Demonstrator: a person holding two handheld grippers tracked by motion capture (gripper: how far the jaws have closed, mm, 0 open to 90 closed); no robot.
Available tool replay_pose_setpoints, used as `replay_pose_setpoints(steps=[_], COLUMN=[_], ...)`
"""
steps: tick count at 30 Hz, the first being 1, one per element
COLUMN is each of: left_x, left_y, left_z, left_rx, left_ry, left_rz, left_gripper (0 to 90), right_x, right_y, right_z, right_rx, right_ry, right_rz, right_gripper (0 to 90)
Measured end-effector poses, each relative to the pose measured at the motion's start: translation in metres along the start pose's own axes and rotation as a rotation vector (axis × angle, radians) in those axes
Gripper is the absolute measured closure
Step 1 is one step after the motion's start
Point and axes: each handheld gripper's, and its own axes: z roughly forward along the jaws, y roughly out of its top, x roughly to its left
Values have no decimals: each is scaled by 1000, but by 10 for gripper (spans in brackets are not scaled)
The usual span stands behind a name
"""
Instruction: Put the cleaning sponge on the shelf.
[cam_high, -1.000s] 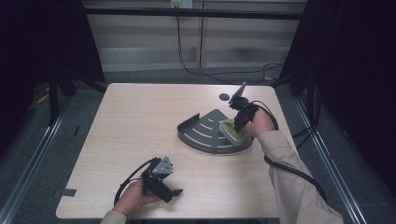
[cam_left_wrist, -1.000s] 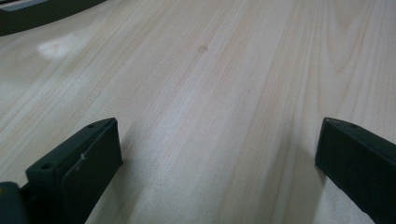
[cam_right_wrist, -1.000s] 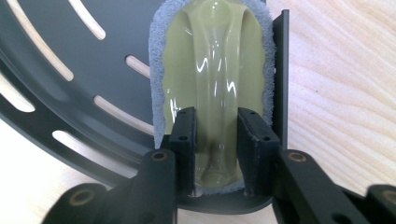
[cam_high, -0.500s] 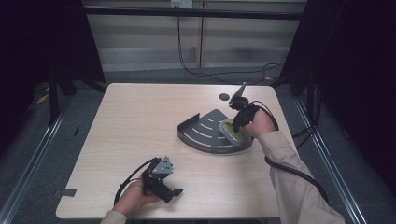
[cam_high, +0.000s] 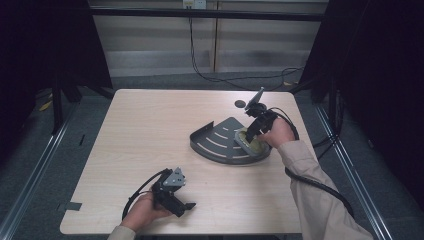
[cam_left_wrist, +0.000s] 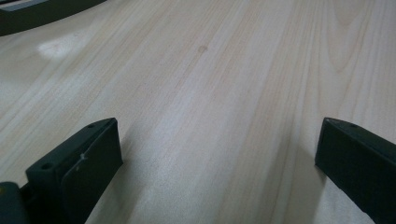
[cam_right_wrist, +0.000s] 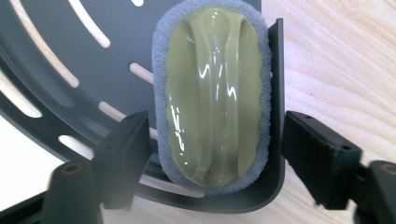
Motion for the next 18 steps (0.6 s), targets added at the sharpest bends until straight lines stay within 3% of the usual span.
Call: replay_pose_setpoints(steps=[18], left_x=[0], left_y=[0], left_z=[0], left_rx=[3], left_ry=[-1], left_rz=[5], left_gripper=[0], right_x=[9], right_y=[-8], right_z=[-14], right_rx=[-32], right_ry=[40], right_rz=[-50], right_gripper=[185])
